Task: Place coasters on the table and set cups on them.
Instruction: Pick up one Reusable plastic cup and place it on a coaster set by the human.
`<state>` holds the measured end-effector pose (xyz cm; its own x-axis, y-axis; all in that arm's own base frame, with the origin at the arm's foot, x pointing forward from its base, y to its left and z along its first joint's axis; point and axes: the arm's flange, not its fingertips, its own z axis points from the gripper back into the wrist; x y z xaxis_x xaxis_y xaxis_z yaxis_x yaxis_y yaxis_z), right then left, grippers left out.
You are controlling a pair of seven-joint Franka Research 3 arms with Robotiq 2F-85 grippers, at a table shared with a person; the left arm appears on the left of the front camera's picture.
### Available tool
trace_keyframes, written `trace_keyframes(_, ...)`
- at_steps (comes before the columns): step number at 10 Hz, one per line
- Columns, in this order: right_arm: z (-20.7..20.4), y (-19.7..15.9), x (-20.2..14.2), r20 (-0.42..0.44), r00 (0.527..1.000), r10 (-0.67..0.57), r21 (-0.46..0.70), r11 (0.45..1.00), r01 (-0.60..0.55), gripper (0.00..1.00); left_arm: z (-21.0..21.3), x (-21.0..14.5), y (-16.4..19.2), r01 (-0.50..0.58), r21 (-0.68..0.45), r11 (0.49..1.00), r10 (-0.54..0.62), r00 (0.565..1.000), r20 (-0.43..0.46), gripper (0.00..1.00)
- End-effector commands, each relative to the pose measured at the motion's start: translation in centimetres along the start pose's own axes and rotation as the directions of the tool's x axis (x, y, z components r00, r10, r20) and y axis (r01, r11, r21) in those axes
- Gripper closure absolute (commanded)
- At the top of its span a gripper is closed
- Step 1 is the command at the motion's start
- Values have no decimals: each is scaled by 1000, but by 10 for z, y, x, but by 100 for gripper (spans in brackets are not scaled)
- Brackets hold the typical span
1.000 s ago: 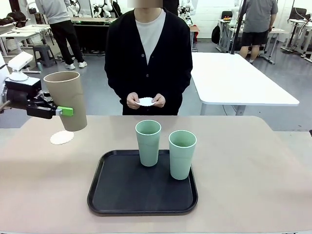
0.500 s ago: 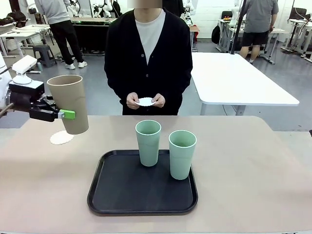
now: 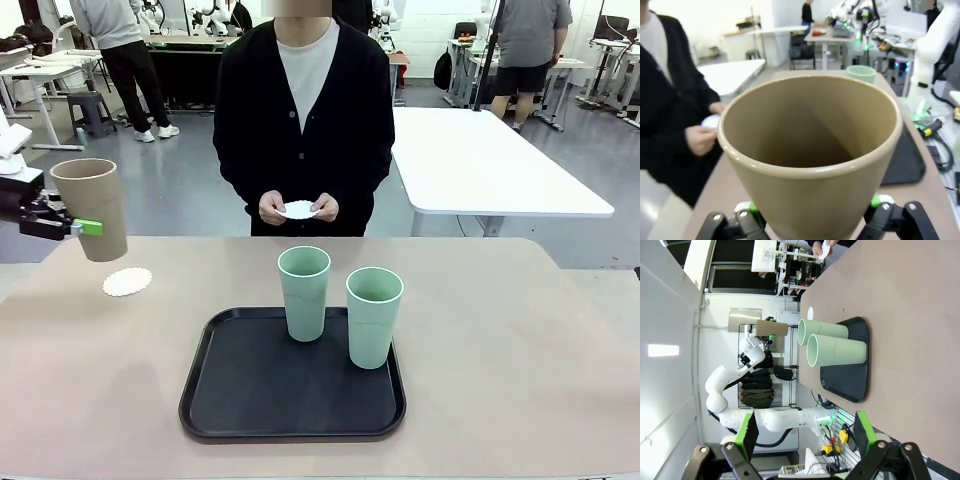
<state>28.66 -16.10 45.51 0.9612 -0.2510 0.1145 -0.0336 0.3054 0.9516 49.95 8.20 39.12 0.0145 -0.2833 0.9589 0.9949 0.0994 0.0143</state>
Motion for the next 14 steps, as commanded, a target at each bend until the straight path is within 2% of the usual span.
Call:
trace_keyframes(1, -1, 0, 0, 1, 1000, 6, 14, 1000, -6, 0, 19, -4, 17, 20, -29, 999, -19, 999, 49, 15)
trace_keyframes(3, -1, 0, 0, 1, 1000, 6, 14, 1000, -6, 0, 29, -20, 24, 19, -37, 999, -15, 993, 119, 15)
trace_keyframes(4, -1, 0, 0, 1, 1000, 6, 14, 1000, -6, 0, 27, -22, 22, 17, -44, 999, -12, 992, 124, 15)
trace_keyframes(5, -1, 0, 0, 1, 1000, 6, 14, 1000, -6, 0, 22, -17, 15, 30, -26, 999, -27, 996, 81, 15)
trace_keyframes(6, -1, 0, 0, 1, 1000, 6, 14, 1000, -6, 0, 27, -23, 20, -10, -38, 999, 13, 996, 83, 15)
trace_keyframes(11, -1, 0, 0, 1, 1000, 6, 14, 1000, -6, 0, 24, -25, 20, -8, -42, 999, 11, 996, 86, 15)
trace_keyframes(12, -1, 0, 0, 1, 1000, 6, 14, 1000, -6, 0, 17, -35, 37, -6, -37, 999, 8, 999, 45, 15)
trace_keyframes(14, -1, 0, 0, 1, 1000, 6, 14, 1000, -6, 0, 4, -55, 59, -9, -59, 998, 10, 1000, 17, 15)
